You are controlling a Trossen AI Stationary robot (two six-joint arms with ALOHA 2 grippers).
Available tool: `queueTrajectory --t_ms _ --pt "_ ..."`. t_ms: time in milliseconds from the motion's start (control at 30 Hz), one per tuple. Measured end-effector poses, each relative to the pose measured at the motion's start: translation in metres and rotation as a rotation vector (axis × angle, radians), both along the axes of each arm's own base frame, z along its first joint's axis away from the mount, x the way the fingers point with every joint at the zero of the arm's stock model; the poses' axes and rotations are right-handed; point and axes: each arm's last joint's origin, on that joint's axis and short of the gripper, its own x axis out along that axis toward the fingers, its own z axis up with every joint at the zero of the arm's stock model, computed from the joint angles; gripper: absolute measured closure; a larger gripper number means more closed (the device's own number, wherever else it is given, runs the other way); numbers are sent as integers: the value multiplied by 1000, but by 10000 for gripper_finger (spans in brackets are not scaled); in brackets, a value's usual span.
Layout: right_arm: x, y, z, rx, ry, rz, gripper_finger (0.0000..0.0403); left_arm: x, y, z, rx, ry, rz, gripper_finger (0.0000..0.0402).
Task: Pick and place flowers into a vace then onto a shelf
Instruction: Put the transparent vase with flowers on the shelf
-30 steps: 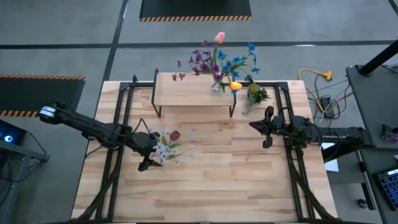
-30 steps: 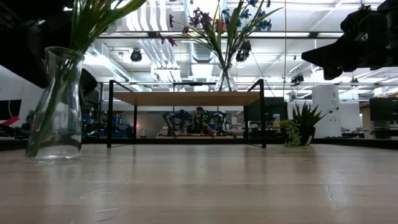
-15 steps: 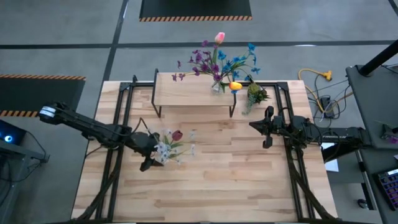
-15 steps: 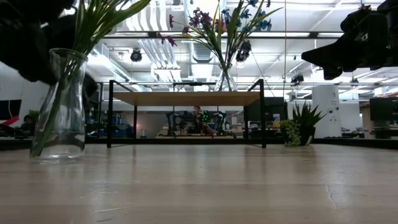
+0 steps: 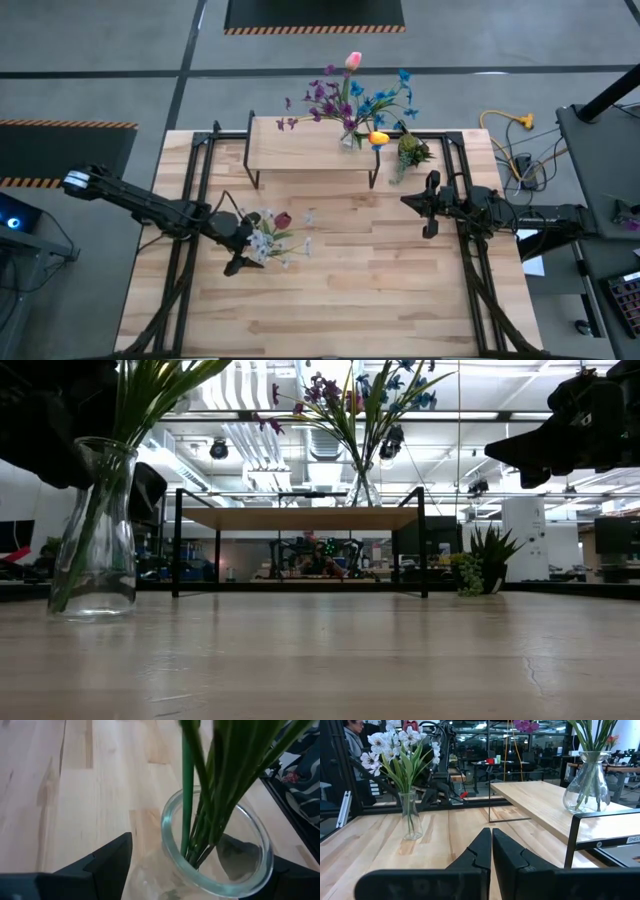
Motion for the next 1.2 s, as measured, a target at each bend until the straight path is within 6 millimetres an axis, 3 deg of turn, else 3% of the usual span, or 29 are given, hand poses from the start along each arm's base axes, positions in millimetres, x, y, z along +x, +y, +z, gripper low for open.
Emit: queueTrajectory --t_ms 167,467,767,967,1100,1200 --pt "0 0 0 0 0 0 394 0 0 -1 1 5 0 143" --pt "0 0 0 0 0 0 394 0 0 -1 1 3 4 246" --pt "0 0 0 -1 -1 0 394 5 1 7 17 -101 78 246" --pt "0 0 0 -8 0 -1 394 15 7 33 19 -219 360 246" --pt "0 0 0 -11 0 -1 394 23 5 64 4 -302 357 246" --pt "0 0 0 -19 1 -1 394 26 9 88 91 -352 519 246"
